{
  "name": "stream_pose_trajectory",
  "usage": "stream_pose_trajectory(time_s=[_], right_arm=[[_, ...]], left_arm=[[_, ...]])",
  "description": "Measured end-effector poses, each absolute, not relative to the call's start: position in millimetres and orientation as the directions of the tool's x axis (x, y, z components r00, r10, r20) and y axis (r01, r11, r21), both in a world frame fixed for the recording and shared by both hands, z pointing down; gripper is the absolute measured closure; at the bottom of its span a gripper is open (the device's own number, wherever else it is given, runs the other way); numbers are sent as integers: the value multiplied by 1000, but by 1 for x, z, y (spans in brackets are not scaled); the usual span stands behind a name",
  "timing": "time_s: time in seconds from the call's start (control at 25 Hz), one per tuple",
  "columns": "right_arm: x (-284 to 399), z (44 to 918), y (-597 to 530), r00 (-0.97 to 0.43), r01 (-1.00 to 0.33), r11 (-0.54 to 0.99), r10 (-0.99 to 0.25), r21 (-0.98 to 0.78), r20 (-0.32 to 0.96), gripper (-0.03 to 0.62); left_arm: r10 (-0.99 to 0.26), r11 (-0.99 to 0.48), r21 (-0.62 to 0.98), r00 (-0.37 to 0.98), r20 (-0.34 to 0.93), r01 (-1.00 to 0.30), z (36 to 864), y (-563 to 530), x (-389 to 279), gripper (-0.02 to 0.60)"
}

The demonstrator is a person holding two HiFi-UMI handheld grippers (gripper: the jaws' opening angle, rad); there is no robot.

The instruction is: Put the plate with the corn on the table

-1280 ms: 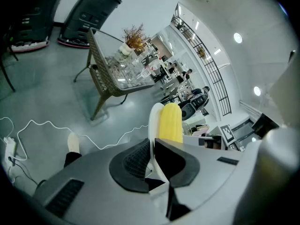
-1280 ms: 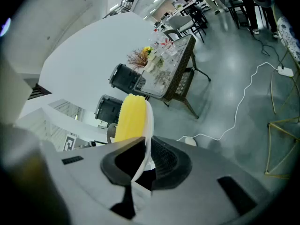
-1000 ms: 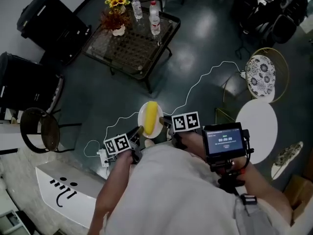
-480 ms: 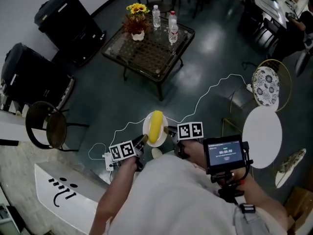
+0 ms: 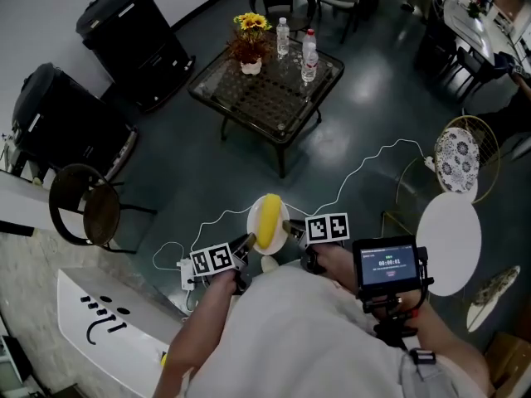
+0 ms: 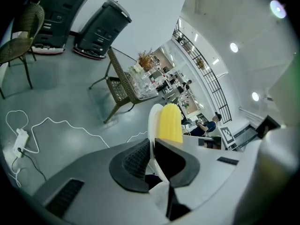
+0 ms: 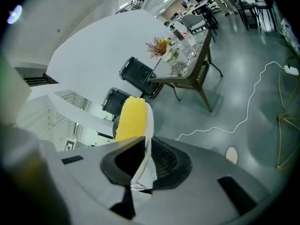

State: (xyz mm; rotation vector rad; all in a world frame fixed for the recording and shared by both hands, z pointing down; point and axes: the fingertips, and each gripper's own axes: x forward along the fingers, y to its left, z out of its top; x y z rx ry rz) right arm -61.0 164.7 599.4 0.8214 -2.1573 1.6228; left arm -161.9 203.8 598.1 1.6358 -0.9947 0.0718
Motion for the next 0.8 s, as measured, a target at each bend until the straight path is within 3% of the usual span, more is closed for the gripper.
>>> stream_pose_trajectory(time_s=[0.8], right_arm=[[-63, 608, 172, -785, -618, 212, -211, -757, 583, 546]], left_arm=[[-571, 51, 775, 618, 540, -630, 608, 214, -162, 541]])
